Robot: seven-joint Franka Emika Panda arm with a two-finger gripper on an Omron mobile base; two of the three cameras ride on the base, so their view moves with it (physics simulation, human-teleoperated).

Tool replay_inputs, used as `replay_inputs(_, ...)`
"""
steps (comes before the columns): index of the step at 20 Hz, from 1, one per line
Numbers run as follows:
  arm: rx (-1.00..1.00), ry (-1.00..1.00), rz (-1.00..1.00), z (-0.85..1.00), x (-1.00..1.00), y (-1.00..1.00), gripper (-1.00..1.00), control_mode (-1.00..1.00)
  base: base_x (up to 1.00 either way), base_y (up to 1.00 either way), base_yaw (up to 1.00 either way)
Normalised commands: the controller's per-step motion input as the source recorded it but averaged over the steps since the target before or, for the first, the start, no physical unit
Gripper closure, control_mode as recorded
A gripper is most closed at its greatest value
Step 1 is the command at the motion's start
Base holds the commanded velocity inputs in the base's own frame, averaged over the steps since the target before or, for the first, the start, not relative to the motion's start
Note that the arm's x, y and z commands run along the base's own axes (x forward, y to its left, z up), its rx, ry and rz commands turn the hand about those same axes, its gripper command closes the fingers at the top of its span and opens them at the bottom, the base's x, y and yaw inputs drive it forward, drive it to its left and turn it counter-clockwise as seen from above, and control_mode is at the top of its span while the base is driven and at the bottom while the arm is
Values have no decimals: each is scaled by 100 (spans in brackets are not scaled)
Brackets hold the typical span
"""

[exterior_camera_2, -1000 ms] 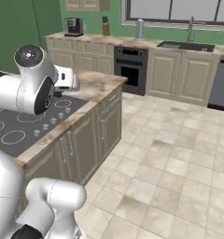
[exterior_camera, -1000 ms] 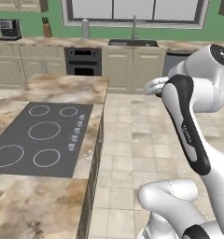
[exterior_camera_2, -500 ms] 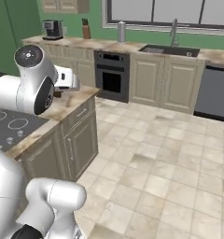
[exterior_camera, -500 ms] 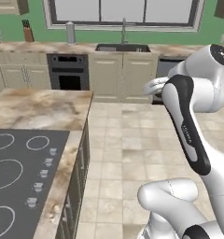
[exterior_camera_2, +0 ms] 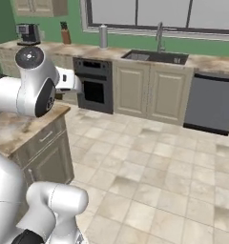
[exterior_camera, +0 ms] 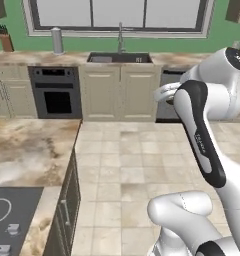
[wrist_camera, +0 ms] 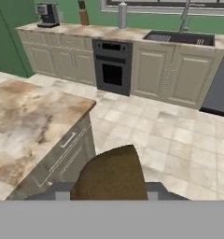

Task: Retrieve the kiwi and tangerine from the fridge and place them into the bowl on the dining table.

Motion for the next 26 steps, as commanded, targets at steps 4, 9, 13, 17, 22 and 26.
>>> replay_inputs(4, 0, 0, 0, 0, 0, 0, 100, 100, 87, -41, -5)
replay_inputs(9, 0, 0, 0, 0, 0, 0, 100, 100, 95, -5, 7)
replay_inputs(13, 0, 0, 0, 0, 0, 0, 100, 100, 100, -16, 34)
replay_inputs(17, 0, 0, 0, 0, 0, 0, 100, 100, 100, -52, 53)
replay_inputs(22, 0, 0, 0, 0, 0, 0, 100, 100, 99, -75, 65)
replay_inputs(26, 0, 0, 0, 0, 0, 0, 100, 100, 96, -69, 68)
